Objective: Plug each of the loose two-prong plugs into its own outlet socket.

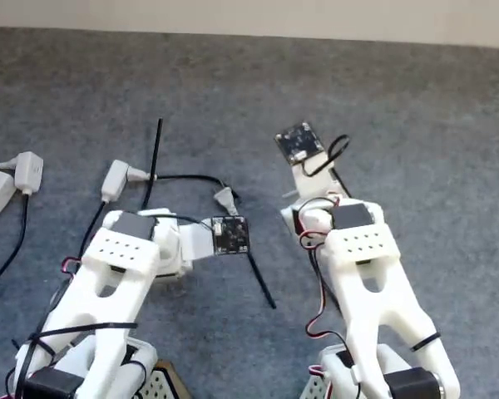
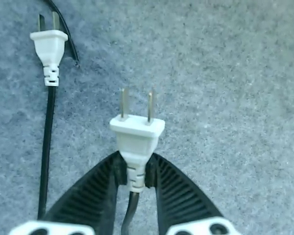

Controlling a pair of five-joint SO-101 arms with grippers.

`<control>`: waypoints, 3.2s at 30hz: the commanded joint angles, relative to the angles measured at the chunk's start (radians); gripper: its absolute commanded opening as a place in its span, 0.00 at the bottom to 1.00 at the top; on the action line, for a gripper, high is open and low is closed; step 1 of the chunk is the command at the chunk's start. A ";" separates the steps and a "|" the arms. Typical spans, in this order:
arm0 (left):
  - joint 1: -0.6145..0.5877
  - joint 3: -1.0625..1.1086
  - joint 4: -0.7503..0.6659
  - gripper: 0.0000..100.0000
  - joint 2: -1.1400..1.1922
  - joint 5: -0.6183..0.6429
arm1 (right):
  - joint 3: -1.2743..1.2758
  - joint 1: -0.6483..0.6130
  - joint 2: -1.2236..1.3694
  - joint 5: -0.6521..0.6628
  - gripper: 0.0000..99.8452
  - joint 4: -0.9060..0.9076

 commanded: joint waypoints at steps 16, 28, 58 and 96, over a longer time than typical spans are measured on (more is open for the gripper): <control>0.016 0.073 -0.178 0.53 -0.015 0.161 | -0.001 -0.045 -0.007 -0.011 0.01 -0.013; -0.180 -0.048 -0.178 0.42 -0.015 0.166 | -0.051 -0.104 0.174 -0.011 0.01 -0.012; -0.383 -0.486 -0.012 0.31 -0.019 0.512 | 0.179 -0.549 -0.068 -0.110 0.01 -0.401; -0.101 0.363 -0.276 0.35 -0.865 0.852 | 0.320 -0.604 -0.254 -0.147 0.01 -0.380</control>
